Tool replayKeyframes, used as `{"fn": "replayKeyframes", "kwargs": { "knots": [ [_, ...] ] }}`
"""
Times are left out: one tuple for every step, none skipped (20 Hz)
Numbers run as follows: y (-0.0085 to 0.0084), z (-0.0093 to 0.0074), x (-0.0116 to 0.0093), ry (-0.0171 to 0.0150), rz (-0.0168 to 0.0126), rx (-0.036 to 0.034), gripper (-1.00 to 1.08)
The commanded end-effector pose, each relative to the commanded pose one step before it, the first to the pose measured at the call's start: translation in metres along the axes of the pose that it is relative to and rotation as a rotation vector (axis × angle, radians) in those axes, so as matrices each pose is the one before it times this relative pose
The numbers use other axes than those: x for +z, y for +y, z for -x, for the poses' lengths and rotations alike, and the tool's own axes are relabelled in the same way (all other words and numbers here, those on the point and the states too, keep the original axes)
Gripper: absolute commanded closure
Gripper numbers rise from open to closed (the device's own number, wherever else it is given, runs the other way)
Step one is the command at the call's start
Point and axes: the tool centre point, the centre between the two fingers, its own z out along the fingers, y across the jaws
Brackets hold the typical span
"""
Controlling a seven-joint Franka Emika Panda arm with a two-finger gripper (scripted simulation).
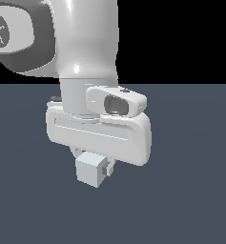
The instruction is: Insert the peg into the horizontal hole in a box.
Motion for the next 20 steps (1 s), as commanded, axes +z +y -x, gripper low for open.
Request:
{"fn": "replayKeyframes", "kwargs": {
  "knots": [
    [0.01531, -0.01235, -0.00584, 0.00063, 0.00309, -0.08141, 1.08],
    [0.00572, -0.00465, -0.00165, 0.00004, 0.00005, -0.03165, 1.08],
    [0.00570, -0.00467, -0.00165, 0.00006, 0.00005, -0.03161, 1.08],
    [0.00569, -0.00468, -0.00164, 0.00007, 0.00005, -0.03158, 1.08],
    [0.00569, -0.00470, -0.00163, 0.00008, 0.00004, -0.03158, 1.08],
    [0.00569, -0.00472, -0.00163, 0.00009, 0.00004, -0.03159, 1.08],
    [0.00569, -0.00474, -0.00162, 0.00010, 0.00004, -0.03162, 1.08],
    [0.00570, -0.00477, -0.00162, 0.00012, 0.00003, -0.03167, 1.08],
    [0.00570, -0.00480, -0.00162, 0.00013, 0.00003, -0.03176, 1.08],
    [0.00572, -0.00484, -0.00162, 0.00013, 0.00002, -0.03185, 1.08],
    [0.00574, -0.00487, -0.00161, 0.00014, 0.00002, -0.03197, 1.08],
    [0.00576, -0.00492, -0.00161, 0.00015, 0.00002, -0.03212, 1.08],
    [0.00564, -0.00485, -0.00157, 0.00016, 0.00001, -0.03149, 1.08],
    [0.00538, -0.00465, -0.00149, 0.00016, 0.00000, -0.03007, 1.08],
    [0.00512, -0.00445, -0.00141, 0.00016, 0.00000, -0.02864, 1.08],
    [0.00486, -0.00423, -0.00133, 0.00016, -0.00001, -0.02717, 1.08],
    [0.00460, -0.00401, -0.00126, 0.00015, -0.00001, -0.02568, 1.08],
    [0.00434, -0.00380, -0.00118, 0.00015, -0.00002, -0.02426, 1.08],
    [0.00408, -0.00362, -0.00110, 0.00015, -0.00002, -0.02288, 1.08],
    [0.00382, -0.00342, -0.00102, 0.00014, -0.00003, -0.02146, 1.08]
  ]
}}
